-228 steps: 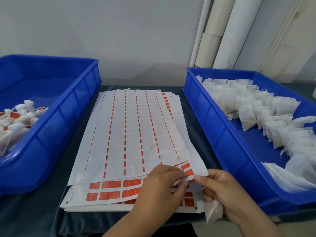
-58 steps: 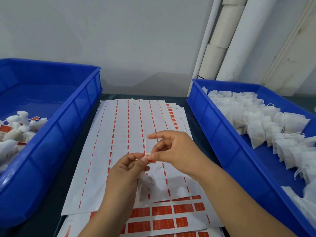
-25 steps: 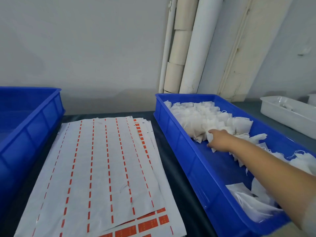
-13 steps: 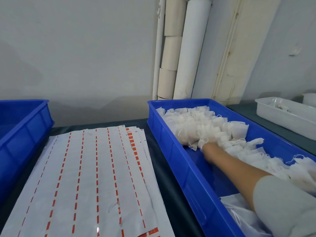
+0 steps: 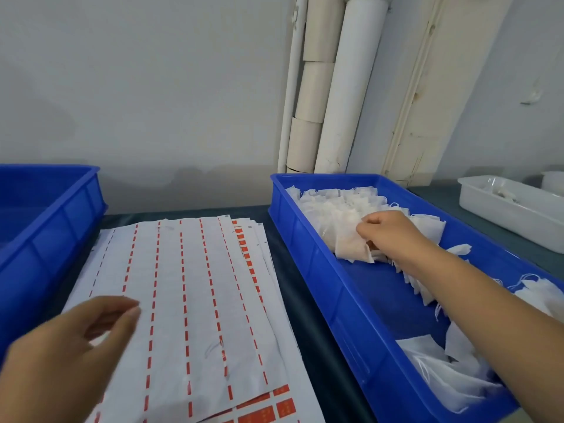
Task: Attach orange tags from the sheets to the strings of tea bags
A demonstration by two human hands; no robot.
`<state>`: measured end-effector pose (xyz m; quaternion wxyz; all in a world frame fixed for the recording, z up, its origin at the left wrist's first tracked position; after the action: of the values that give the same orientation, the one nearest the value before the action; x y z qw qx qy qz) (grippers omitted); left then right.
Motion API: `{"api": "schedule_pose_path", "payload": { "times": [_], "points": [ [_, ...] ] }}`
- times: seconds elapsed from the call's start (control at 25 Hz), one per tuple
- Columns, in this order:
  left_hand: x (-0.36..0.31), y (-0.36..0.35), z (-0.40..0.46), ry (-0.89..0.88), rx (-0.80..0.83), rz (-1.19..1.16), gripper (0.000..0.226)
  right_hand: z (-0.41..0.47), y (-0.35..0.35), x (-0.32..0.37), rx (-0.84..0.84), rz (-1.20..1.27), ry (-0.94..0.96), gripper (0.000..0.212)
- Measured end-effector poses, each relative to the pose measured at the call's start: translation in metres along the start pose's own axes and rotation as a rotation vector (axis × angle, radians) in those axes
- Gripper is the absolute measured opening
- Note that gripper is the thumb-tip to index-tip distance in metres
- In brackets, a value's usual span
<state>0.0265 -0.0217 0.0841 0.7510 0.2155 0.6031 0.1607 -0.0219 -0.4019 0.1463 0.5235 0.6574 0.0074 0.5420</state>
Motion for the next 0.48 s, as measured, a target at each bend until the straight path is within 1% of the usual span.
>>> {"api": "schedule_pose_path", "payload": {
  "times": [0.08,0.12,0.16,0.24,0.28,0.32,0.36,0.4,0.44,0.48],
  "points": [
    [-0.025,-0.007,-0.014,-0.124,0.041,0.055,0.011,-0.025,-0.001,0.025,0.011,0.069,0.092,0.019],
    [-0.038,-0.012,-0.021,-0.143,0.081,0.037,0.01,-0.042,-0.004,0.04,0.036,0.12,0.131,0.019],
    [-0.047,-0.015,-0.027,-0.127,0.131,-0.007,0.016,-0.057,-0.01,0.051,0.084,0.176,0.163,0.018],
    [-0.059,-0.021,-0.028,-0.089,0.188,-0.064,0.043,-0.088,-0.029,0.064,0.208,0.244,0.214,0.018],
    [-0.061,-0.023,-0.028,-0.106,0.184,-0.05,0.057,-0.105,-0.041,0.067,0.283,0.254,0.218,0.017],
    [-0.06,-0.022,-0.027,-0.125,0.191,-0.041,0.068,-0.12,-0.055,0.067,0.351,0.255,0.215,0.014],
    [-0.057,-0.02,-0.027,-0.14,0.2,-0.048,0.074,-0.134,-0.067,0.067,0.415,0.249,0.204,0.011],
    [-0.052,-0.018,-0.025,-0.132,0.22,-0.043,0.073,-0.144,-0.079,0.064,0.466,0.257,0.19,0.01],
    [-0.044,-0.015,-0.024,-0.127,0.235,-0.032,0.065,-0.152,-0.089,0.06,0.502,0.264,0.173,0.011],
    [-0.036,-0.012,-0.023,-0.118,0.26,0.006,0.047,-0.157,-0.099,0.054,0.526,0.27,0.16,0.013]
  ]
}}
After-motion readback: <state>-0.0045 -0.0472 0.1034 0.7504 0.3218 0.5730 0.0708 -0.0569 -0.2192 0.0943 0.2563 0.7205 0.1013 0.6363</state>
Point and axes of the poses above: each hand's wrist, its own z-axis towards the middle knuckle, its own y-axis out of the back of the hand, x = y × z, the point moved 1 cm from there along z, towards the middle knuckle, and after that the axes turned 4 degrees about -x, right-handed, at the moved point
